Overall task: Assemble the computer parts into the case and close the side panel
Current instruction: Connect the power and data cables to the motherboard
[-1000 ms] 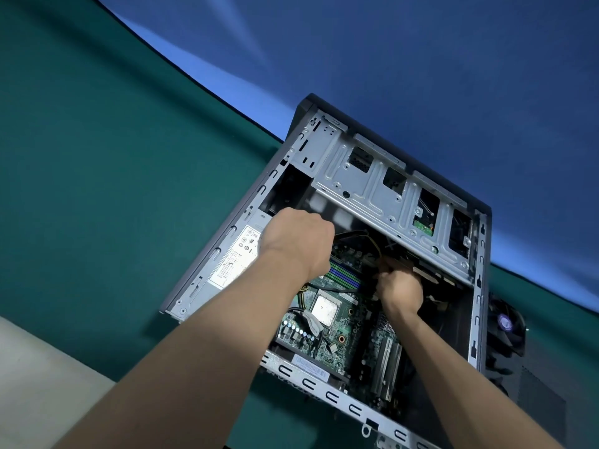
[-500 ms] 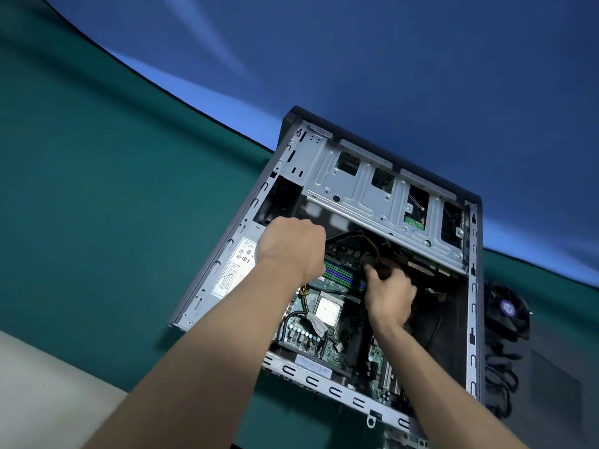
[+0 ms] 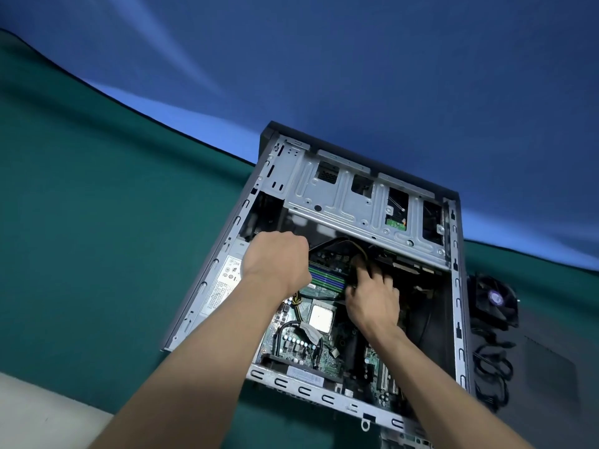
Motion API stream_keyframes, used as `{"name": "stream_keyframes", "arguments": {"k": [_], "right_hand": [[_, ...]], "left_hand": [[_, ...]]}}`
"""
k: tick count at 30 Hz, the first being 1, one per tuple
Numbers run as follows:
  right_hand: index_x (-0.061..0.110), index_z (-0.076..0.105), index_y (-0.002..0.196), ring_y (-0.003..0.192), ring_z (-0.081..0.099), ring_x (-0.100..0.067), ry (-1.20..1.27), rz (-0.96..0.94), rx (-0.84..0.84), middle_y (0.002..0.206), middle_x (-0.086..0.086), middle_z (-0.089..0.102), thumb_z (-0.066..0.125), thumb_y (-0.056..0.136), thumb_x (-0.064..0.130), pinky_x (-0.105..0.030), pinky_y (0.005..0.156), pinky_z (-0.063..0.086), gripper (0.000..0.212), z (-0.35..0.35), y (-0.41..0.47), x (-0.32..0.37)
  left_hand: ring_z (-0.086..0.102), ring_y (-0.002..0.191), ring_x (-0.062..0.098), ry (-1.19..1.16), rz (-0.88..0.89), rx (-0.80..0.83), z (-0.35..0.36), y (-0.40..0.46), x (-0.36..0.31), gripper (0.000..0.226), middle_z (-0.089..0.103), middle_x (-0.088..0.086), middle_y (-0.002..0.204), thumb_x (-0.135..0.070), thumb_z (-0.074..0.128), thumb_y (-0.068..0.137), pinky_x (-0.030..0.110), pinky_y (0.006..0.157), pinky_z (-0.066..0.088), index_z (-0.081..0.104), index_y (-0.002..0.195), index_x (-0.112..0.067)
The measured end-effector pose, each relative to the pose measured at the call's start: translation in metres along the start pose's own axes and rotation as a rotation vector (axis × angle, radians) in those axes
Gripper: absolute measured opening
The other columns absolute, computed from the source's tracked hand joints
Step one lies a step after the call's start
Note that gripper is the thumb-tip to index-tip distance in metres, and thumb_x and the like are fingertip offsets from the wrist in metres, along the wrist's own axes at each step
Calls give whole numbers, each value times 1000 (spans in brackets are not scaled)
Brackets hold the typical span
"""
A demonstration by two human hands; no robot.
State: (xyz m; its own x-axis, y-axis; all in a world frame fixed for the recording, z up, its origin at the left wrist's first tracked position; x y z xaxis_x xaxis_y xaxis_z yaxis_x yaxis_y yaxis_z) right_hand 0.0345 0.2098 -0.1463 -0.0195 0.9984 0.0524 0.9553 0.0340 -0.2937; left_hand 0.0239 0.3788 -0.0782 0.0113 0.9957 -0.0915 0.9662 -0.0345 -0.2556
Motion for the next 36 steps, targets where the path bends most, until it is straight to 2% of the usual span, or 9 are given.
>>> {"name": "stream_keyframes", "arguments": {"k": [5,10,15,20,22,25,29,33,36], "right_hand": [[22,31,146,126,42,-30,-133,-6,38,137,-9,48,43,93,13,-41,102,32,55,6,4,3],[23,32,145,119,51,-25,-299,-85,13,128,-5,58,42,95,17,-38,98,34,52,5,9,6],[23,50,130,103,61,-23,-319,-109,-2,107,-2,68,46,93,19,-36,91,36,38,-4,12,9],[20,63,85,75,63,-20,-372,-156,30,89,1,71,46,91,15,-24,61,34,18,-16,17,20],[19,66,86,78,67,-20,-331,-122,24,89,0,71,50,89,13,-22,57,37,17,-23,19,21],[17,62,111,101,63,-26,-243,-102,70,109,-5,68,49,89,14,-29,74,41,26,-16,13,14],[17,33,144,127,44,-30,-111,-107,147,139,-6,48,48,92,17,-40,103,36,55,-10,-8,-4],[15,57,120,115,48,-26,-3,-209,77,124,-5,58,47,92,25,-35,97,39,32,-22,-31,-9],[17,63,106,106,55,-25,34,-233,123,111,-7,65,46,92,31,-34,87,46,27,-27,-42,-17]], "left_hand": [[40,45,14,-10,-7,7,1,1,1,20,44,-2,50,-13,50,72,25,49,34,39,56,-17],[40,44,14,-3,-20,-3,2,1,1,18,45,-2,49,-11,49,71,24,44,28,40,56,-16],[40,44,13,25,2,-15,2,2,0,12,46,-4,51,-14,50,74,24,44,24,50,63,-17],[43,44,12,33,-6,2,2,2,1,21,47,-4,49,-15,53,75,25,48,32,46,56,-17],[45,46,12,26,-1,4,0,1,0,19,48,-4,49,-14,52,74,25,51,35,46,56,-17],[49,51,16,65,14,24,-1,-2,-3,20,47,-4,51,-13,51,76,27,54,37,45,57,-18],[56,64,21,220,95,53,0,-3,-16,15,52,-3,63,-13,51,84,28,60,40,50,69,-14],[66,83,22,478,305,114,14,-9,-44,20,69,1,93,-6,46,86,28,60,40,63,89,-16],[62,98,26,428,366,75,16,-7,-56,25,64,5,109,-8,45,88,35,70,46,57,109,-15]]}}
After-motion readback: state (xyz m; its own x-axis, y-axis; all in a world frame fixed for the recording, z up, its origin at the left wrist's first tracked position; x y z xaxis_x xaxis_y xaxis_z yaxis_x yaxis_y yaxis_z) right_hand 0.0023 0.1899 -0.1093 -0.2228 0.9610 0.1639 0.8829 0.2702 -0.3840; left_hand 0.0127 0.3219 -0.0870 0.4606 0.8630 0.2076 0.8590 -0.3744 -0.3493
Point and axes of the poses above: each hand's wrist, its own y-axis towards the middle knuckle, its own z-axis out of the palm, x = y × z, the point moved 9 cm from there along y, towards the middle knuckle
